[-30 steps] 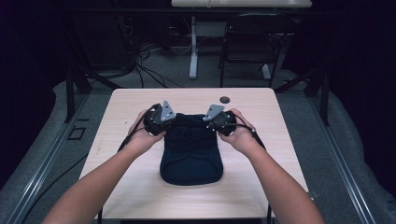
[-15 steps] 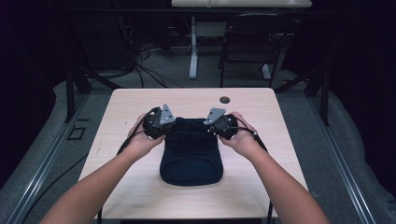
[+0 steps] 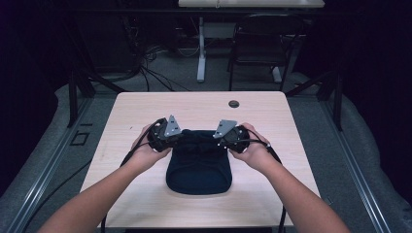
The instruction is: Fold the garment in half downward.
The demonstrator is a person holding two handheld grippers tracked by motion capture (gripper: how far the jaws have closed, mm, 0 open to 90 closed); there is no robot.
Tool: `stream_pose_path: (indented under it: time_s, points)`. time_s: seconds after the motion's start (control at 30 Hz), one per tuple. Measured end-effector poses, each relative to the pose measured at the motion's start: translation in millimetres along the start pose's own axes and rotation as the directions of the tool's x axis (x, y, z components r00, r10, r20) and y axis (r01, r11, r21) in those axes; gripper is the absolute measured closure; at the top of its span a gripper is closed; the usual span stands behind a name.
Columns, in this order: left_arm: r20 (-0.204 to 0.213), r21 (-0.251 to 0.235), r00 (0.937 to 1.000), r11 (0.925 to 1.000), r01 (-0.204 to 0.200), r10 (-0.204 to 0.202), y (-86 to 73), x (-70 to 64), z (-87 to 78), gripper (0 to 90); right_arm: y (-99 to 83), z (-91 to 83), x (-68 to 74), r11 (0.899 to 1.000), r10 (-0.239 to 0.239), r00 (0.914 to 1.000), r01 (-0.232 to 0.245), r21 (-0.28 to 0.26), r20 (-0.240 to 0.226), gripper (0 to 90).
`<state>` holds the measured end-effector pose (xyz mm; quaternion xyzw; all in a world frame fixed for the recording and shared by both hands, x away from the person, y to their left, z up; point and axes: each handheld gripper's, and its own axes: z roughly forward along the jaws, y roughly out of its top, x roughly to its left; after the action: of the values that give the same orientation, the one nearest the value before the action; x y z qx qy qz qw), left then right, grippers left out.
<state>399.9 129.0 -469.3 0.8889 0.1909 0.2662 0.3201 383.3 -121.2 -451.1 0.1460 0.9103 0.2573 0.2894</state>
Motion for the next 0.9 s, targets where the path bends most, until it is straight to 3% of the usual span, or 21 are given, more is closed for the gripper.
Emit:
stream_pose_path:
  time_s: [0.5, 0.6, 0.9]
  points:
    - [0.065, 0.007, 0.9979, 0.9999, -0.009, 0.008, -10.4, -17.0, -7.7, 79.4, -5.8, -11.2, 22.1, 0.999, -0.015, 0.9986, 0.017, 0.03, -0.05, 86.4]
    - [0.073, 0.01, 0.9973, 0.9999, -0.009, 0.008, -11.8, -18.9, -8.5, 79.4, -8.4, -10.8, 25.5, 1.0, 0.008, 0.998, -0.007, 0.018, -0.063, 86.4]
    - [0.1, 0.004, 0.995, 1.0, -0.006, 0.006, -18.1, -28.0, -12.8, 79.3, -15.2, -12.2, 34.3, 1.0, 0.013, 0.9973, -0.012, 0.026, -0.072, 86.4]
